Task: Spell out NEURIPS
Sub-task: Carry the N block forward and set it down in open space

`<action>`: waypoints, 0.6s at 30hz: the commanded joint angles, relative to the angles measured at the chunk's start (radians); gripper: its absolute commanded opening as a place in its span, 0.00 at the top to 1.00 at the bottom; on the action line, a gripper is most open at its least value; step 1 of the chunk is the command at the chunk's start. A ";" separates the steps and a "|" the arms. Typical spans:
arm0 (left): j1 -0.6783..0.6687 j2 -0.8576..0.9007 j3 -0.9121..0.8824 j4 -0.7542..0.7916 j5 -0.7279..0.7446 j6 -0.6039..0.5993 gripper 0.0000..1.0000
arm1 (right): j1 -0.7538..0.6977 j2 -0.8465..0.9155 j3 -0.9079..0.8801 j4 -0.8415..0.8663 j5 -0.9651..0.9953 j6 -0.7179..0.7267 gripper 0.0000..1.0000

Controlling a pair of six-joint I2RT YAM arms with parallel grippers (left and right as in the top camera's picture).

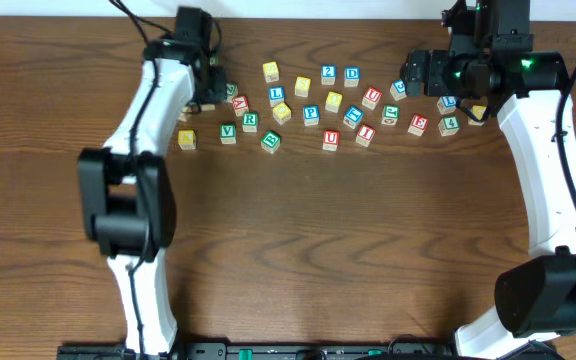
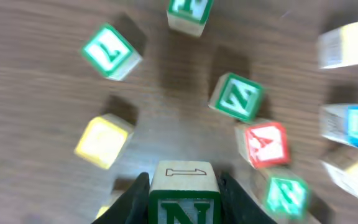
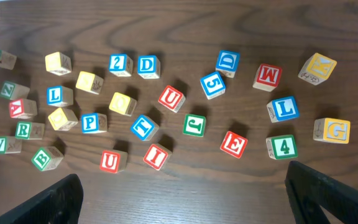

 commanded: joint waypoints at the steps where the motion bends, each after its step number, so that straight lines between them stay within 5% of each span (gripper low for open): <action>1: -0.015 -0.119 -0.002 -0.060 -0.001 -0.021 0.73 | 0.005 0.002 0.018 0.000 -0.003 0.005 0.01; 12: -0.193 -0.167 -0.020 -0.343 0.025 -0.104 0.73 | 0.005 0.002 0.018 0.000 -0.003 0.005 0.01; 18: -0.295 -0.164 -0.128 -0.357 0.026 -0.184 0.73 | 0.005 0.002 0.018 0.000 -0.003 0.005 0.01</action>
